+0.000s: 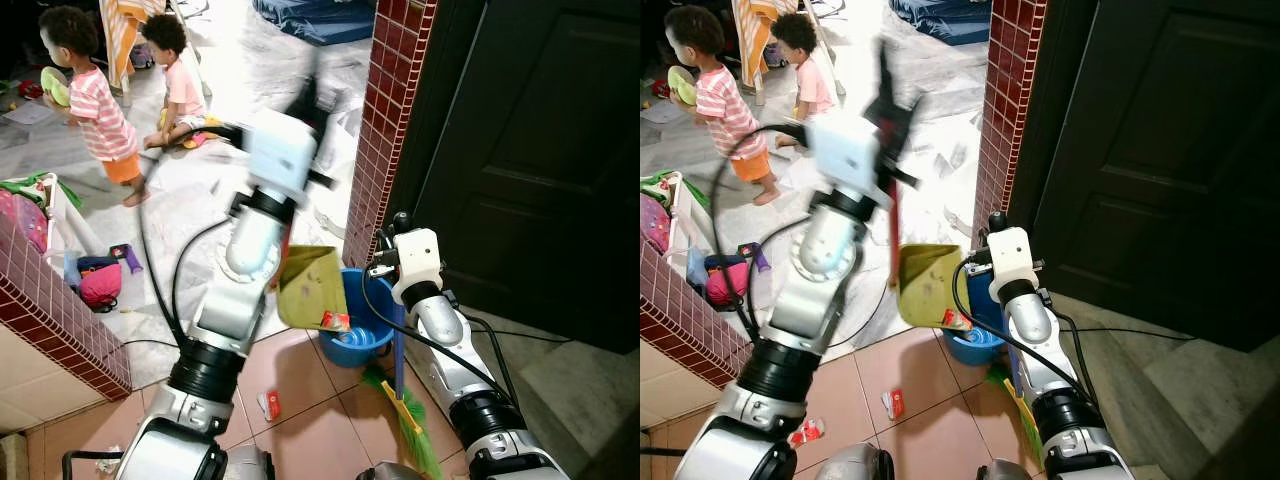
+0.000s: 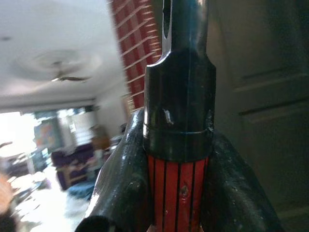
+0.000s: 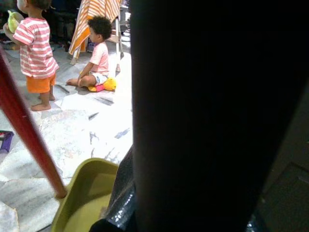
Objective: Sweep floor
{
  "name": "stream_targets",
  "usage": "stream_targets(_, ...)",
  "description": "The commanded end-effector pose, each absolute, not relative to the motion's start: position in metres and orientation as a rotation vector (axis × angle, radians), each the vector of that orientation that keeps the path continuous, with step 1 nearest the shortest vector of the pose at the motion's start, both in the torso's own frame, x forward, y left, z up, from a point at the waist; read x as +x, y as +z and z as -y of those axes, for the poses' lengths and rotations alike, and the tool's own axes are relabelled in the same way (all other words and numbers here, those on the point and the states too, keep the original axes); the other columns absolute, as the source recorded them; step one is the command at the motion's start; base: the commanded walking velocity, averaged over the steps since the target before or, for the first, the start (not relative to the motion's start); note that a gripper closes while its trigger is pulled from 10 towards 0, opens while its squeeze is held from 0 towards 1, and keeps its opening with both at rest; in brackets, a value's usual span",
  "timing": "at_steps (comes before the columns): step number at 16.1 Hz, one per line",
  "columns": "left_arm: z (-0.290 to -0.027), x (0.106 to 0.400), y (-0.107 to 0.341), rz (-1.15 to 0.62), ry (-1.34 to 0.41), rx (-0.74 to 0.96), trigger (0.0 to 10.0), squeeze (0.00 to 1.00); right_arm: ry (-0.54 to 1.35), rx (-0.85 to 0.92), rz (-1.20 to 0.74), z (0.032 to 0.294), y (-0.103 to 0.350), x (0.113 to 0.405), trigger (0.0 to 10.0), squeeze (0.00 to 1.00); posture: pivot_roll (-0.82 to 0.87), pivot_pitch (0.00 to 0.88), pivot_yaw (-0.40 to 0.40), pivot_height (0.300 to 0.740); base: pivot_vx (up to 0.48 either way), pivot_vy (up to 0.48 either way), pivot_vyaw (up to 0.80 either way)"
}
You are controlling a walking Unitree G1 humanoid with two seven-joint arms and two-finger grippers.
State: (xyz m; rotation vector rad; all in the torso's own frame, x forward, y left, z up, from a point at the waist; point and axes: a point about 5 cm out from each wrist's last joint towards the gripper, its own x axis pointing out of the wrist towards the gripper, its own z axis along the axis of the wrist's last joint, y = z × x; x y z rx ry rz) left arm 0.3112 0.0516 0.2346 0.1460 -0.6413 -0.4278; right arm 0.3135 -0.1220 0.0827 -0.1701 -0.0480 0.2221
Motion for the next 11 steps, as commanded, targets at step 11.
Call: stream_targets(11,-0.002,0.262,0.209,0.782,-1.07,0.453,10.0,0.0,0.256,-0.194,0.108,0.115,0.093,0.316,10.0,0.0,0.0,0.0,0.012,0.74,0.0,0.0,0.0)
